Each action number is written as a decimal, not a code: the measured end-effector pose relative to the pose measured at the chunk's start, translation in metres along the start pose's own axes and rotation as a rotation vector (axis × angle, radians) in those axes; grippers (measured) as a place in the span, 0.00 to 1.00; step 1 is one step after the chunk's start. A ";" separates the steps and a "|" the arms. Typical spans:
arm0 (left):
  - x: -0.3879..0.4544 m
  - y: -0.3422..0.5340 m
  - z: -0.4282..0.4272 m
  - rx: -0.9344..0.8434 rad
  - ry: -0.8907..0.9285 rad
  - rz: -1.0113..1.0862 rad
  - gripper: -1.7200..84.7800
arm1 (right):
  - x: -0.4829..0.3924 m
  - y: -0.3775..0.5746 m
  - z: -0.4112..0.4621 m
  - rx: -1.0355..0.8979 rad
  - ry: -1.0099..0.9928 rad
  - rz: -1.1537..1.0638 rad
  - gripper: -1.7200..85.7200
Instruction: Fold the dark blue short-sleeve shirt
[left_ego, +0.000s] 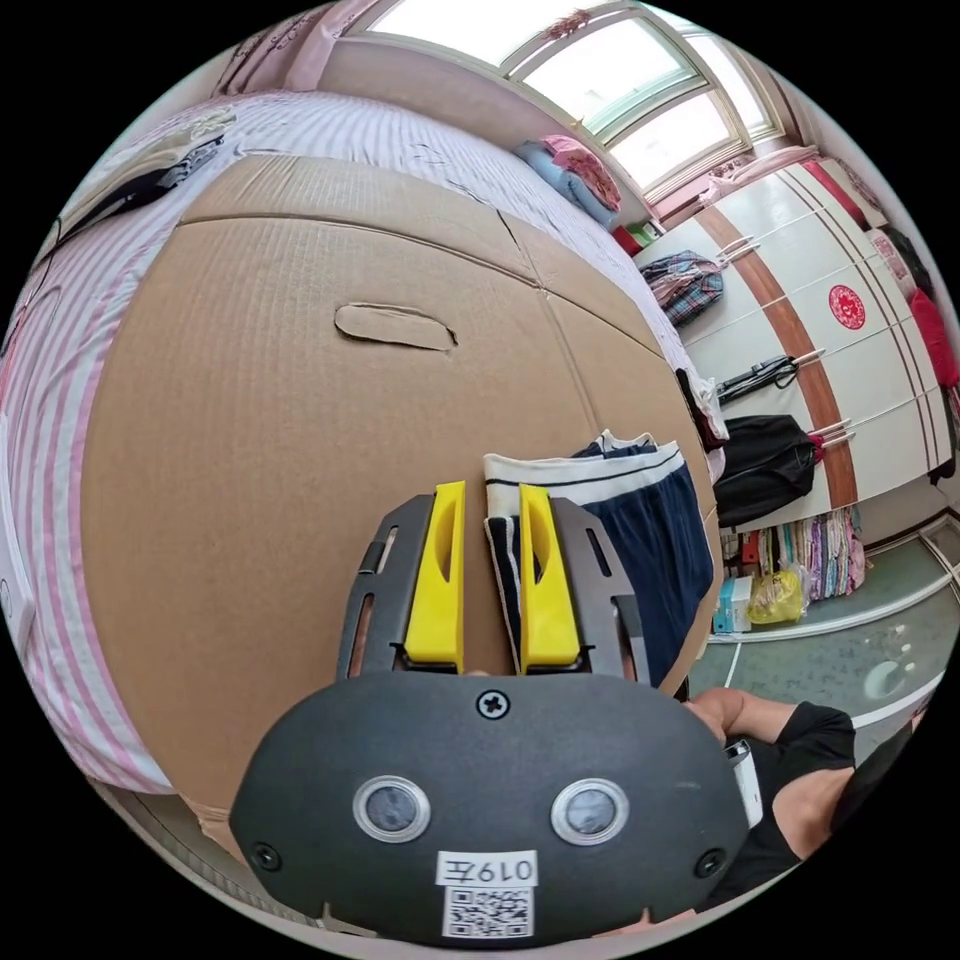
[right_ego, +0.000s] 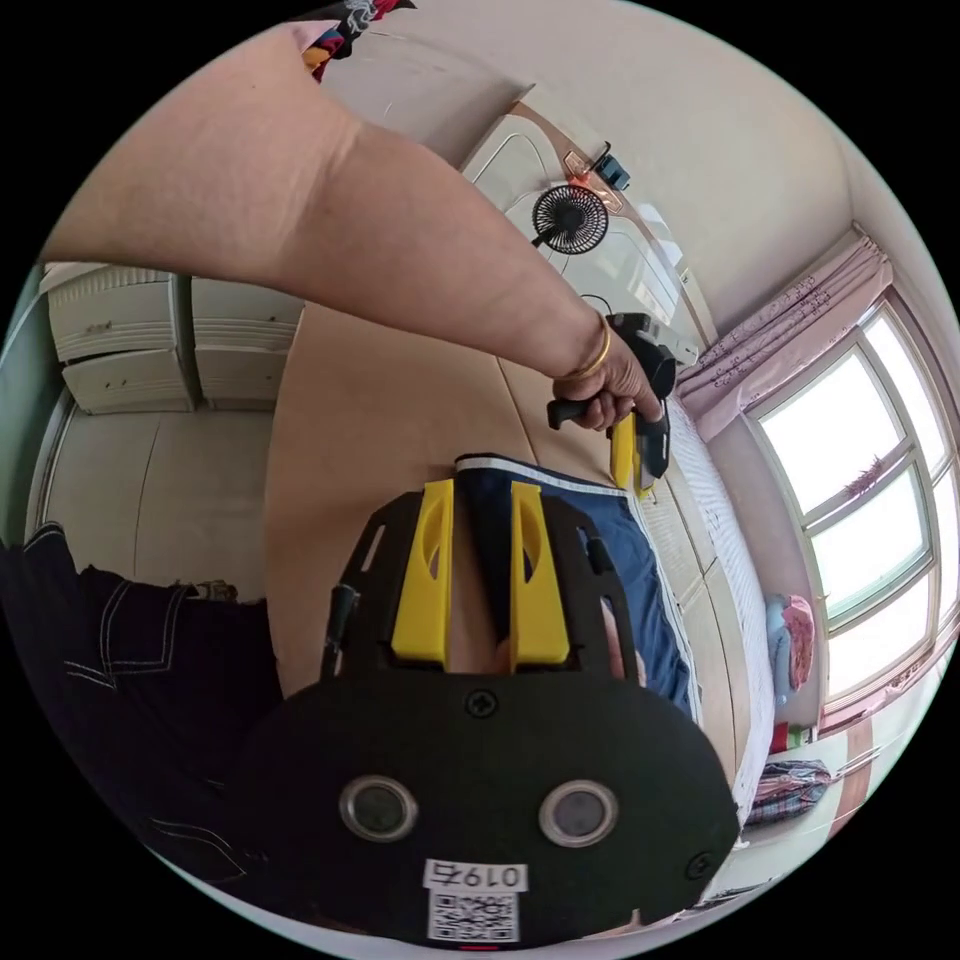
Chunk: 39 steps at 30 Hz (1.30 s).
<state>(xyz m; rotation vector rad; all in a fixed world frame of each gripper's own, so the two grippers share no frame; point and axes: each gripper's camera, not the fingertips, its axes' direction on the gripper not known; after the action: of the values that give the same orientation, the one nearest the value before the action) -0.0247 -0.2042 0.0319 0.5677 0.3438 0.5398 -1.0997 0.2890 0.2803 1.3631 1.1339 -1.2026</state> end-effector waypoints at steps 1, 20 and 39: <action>0.000 -0.003 0.002 -0.006 0.017 0.004 0.09 | -0.001 0.003 0.002 -0.010 -0.002 0.008 0.12; 0.066 0.007 -0.024 0.097 -0.184 0.155 0.03 | 0.009 0.138 -0.021 0.066 -0.041 0.080 0.07; 0.186 0.169 -0.046 0.071 -0.466 0.375 0.03 | 0.304 0.718 -0.069 -0.242 0.060 0.961 0.01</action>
<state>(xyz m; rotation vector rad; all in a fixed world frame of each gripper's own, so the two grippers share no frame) 0.0394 0.0407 0.0655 0.8126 -0.1917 0.7351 -0.3553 0.2933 0.0372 1.4783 0.4947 -0.3174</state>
